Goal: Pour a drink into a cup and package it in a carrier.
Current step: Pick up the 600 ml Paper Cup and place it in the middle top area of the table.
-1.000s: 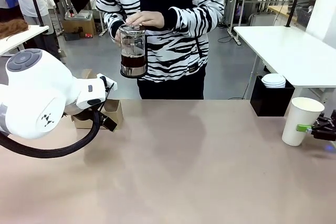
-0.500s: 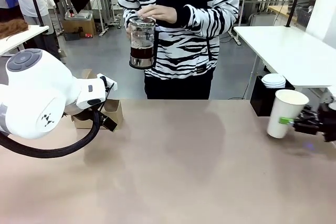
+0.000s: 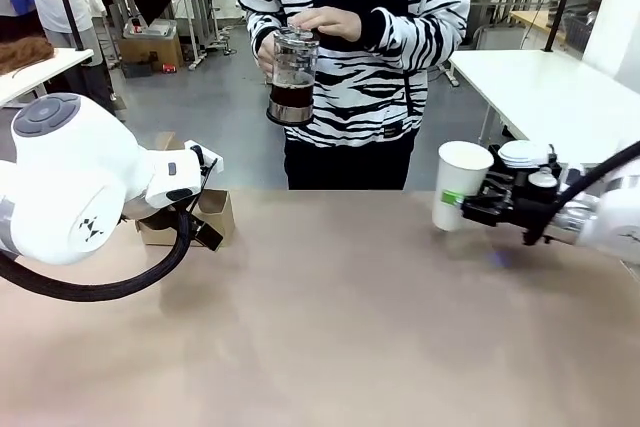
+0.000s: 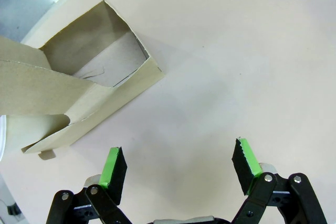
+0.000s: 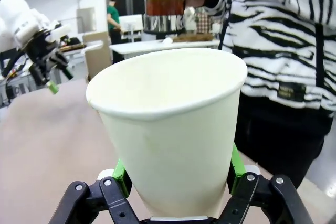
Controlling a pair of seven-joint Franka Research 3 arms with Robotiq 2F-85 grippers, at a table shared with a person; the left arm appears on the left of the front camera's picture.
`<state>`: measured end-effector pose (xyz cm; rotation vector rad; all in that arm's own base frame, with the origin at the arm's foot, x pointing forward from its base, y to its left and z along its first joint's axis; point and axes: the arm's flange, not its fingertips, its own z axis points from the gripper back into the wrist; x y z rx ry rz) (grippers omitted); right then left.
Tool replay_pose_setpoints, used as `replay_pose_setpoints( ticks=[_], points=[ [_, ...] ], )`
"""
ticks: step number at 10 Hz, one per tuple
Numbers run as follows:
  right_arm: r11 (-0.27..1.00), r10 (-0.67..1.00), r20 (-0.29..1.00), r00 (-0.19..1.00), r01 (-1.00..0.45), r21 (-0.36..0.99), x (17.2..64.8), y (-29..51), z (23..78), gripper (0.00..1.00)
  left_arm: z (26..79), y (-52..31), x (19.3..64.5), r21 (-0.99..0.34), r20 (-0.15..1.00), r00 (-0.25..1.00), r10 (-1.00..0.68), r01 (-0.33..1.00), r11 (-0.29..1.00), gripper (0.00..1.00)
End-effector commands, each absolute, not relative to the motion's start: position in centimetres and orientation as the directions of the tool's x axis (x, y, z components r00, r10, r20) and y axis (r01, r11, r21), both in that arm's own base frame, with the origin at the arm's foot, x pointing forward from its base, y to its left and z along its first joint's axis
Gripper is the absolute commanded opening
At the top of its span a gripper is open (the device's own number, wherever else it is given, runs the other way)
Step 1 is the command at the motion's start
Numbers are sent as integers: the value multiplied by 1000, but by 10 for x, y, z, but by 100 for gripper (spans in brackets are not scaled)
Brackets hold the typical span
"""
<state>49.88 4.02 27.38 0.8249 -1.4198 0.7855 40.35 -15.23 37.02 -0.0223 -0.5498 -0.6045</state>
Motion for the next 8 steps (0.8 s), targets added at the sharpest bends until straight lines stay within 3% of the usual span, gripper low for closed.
replay_pose_setpoints(
  ticks=[1, 5, 8],
  points=[
    [557, -23, 998, -59, -830, -37, 531, 62, 267, 81, 371, -152, 403, 135, 498, 684, -532, 545, 827, 100],
    [626, -90, 996, 22, -776, 74, 596, 84, 258, 81, 371, -152, 403, 135, 498, 684, -532, 545, 827, 100],
    [627, -83, 995, 47, -774, 89, 605, 83, 255, 81, 371, -152, 403, 135, 498, 684, -532, 545, 827, 100]
  ],
)
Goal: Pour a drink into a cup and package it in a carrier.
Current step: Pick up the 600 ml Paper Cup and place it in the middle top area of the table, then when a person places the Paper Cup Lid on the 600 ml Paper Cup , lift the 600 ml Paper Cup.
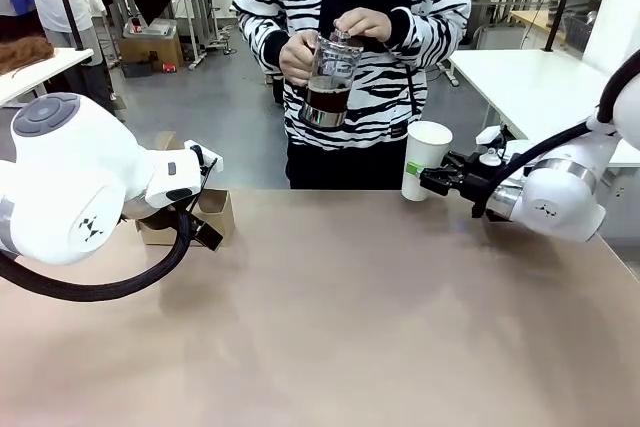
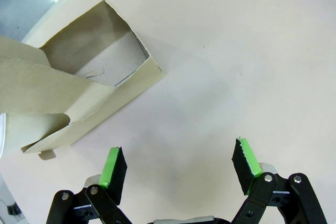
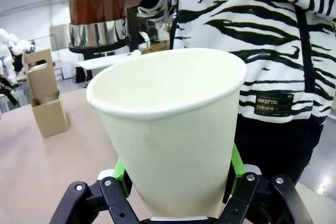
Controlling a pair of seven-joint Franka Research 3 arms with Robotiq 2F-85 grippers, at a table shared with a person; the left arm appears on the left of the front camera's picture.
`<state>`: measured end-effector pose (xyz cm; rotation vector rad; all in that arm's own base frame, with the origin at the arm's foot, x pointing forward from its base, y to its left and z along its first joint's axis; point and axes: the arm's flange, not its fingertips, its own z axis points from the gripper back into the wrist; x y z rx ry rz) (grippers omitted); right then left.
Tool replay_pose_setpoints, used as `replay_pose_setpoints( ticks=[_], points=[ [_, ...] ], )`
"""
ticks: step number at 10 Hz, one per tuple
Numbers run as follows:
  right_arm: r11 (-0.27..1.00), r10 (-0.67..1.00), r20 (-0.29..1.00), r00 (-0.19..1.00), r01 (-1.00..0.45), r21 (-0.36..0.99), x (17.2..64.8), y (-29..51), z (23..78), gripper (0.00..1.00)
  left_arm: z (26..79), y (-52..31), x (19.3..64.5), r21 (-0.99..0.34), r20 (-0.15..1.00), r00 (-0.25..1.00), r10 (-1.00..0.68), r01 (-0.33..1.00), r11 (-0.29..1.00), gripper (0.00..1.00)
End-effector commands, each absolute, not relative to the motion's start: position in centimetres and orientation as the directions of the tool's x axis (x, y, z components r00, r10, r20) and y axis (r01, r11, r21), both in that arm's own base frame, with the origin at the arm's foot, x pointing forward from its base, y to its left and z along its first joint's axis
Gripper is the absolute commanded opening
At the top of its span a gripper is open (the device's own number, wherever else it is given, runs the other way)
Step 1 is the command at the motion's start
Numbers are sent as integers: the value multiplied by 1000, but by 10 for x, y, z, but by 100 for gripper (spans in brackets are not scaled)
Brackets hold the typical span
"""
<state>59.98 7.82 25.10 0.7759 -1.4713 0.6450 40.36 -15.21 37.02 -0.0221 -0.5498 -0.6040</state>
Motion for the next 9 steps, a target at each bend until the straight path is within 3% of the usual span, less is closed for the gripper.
replay_pose_setpoints(
  ticks=[1, 2, 9],
  points=[
    [606, -52, 994, 93, -788, 106, 600, 83, 256, 81, 371, -152, 403, 135, 498, 684, -532, 545, 827, 100],
    [612, -81, 997, 18, -788, 64, 600, 78, 251, 81, 371, -152, 403, 135, 498, 684, -532, 545, 827, 100],
    [612, -81, 997, 18, -788, 64, 600, 78, 251, 81, 371, -152, 403, 135, 498, 684, -532, 545, 827, 100]
  ],
)
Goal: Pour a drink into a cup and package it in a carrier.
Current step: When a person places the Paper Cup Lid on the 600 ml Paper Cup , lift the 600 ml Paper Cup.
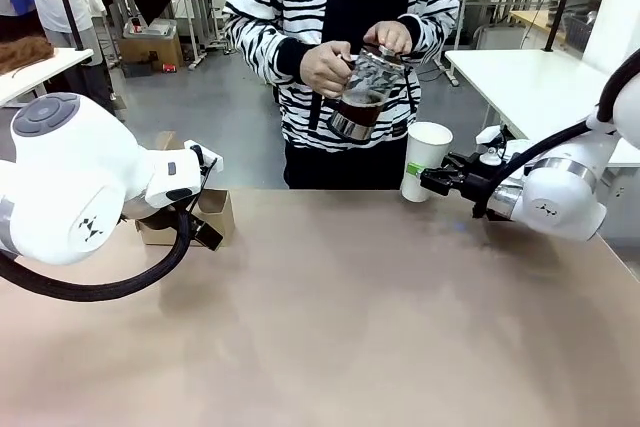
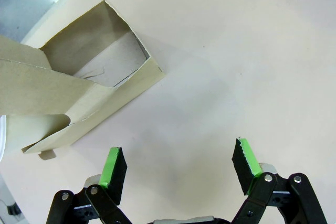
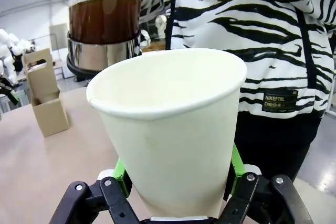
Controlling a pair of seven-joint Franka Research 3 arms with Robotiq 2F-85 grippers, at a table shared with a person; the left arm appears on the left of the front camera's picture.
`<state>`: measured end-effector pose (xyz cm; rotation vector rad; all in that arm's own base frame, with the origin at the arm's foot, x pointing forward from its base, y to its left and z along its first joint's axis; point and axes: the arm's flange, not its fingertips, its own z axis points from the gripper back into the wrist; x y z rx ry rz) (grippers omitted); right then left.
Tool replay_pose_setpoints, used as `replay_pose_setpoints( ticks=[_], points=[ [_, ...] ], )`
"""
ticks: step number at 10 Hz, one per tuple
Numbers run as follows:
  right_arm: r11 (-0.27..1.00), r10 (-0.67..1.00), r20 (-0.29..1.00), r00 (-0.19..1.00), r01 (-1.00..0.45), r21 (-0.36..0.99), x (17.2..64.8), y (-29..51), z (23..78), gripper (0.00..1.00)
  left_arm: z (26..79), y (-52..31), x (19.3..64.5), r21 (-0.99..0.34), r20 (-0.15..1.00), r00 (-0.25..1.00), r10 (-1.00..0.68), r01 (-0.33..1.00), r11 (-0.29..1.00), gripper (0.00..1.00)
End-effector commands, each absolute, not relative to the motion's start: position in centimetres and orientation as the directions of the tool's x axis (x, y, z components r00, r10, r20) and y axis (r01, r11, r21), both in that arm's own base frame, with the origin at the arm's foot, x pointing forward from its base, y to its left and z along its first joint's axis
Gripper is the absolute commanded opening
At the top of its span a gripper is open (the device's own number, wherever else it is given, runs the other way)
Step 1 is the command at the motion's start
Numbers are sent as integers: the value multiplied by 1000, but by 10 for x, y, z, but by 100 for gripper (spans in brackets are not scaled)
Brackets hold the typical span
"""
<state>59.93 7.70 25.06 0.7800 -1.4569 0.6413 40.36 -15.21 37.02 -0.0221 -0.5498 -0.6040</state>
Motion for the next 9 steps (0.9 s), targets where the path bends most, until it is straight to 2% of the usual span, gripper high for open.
replay_pose_setpoints(
  ticks=[1, 9],
  points=[
    [612, -81, 997, 18, -788, 64, 600, 78, 251, 81, 371, -152, 403, 135, 498, 684, -532, 545, 827, 100],
    [612, -81, 997, 18, -788, 64, 600, 78, 251, 81, 371, -152, 403, 135, 498, 684, -532, 545, 827, 100]
  ],
)
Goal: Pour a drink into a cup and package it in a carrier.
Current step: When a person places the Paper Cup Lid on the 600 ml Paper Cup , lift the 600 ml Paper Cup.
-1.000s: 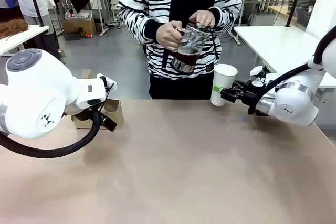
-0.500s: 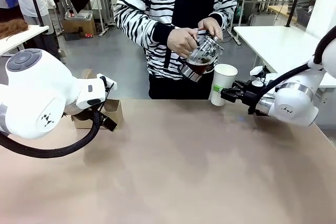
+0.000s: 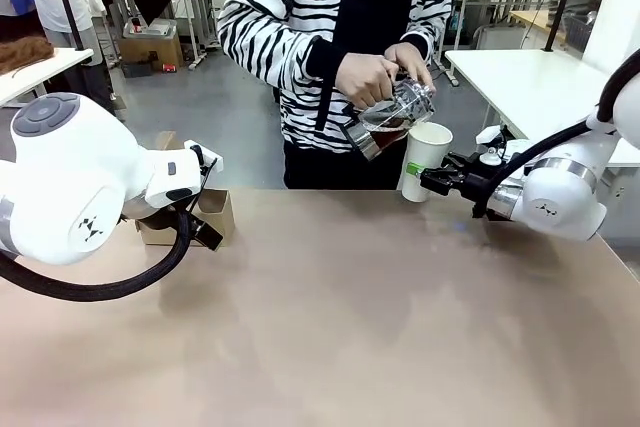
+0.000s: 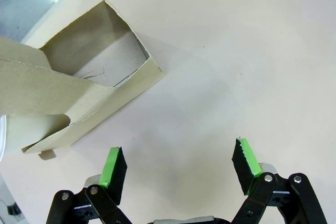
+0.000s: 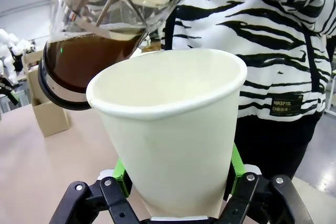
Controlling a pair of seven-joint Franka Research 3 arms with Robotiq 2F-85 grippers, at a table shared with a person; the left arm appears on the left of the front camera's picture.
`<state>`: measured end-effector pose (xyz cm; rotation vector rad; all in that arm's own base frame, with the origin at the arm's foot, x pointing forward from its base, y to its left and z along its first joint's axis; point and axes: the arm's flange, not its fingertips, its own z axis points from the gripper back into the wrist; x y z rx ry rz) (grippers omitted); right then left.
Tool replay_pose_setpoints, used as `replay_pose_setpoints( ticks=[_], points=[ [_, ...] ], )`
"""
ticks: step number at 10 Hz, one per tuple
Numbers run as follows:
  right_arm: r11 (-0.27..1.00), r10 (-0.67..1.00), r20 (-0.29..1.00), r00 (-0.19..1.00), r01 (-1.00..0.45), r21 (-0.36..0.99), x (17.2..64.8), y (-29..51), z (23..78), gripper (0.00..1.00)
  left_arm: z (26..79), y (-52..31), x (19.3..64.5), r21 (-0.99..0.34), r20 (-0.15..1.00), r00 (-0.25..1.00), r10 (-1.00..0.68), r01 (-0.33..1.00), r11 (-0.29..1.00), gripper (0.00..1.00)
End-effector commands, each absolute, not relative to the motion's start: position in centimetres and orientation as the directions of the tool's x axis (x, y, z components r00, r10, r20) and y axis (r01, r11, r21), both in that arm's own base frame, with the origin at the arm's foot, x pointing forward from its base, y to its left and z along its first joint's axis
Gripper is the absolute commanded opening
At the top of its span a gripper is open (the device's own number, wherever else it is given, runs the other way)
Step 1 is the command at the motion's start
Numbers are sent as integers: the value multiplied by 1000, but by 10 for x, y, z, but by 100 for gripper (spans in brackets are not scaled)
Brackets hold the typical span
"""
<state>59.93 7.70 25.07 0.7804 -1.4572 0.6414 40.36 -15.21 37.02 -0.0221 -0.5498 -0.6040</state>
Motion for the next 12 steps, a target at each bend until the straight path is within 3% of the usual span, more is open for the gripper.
replay_pose_setpoints(
  ticks=[1, 12],
  points=[
    [612, -81, 997, 18, -788, 64, 600, 78, 251, 81, 371, -152, 403, 135, 498, 684, -532, 545, 827, 100],
    [612, -81, 997, 18, -788, 64, 600, 78, 251, 81, 371, -152, 403, 135, 498, 684, -532, 545, 827, 100]
  ],
)
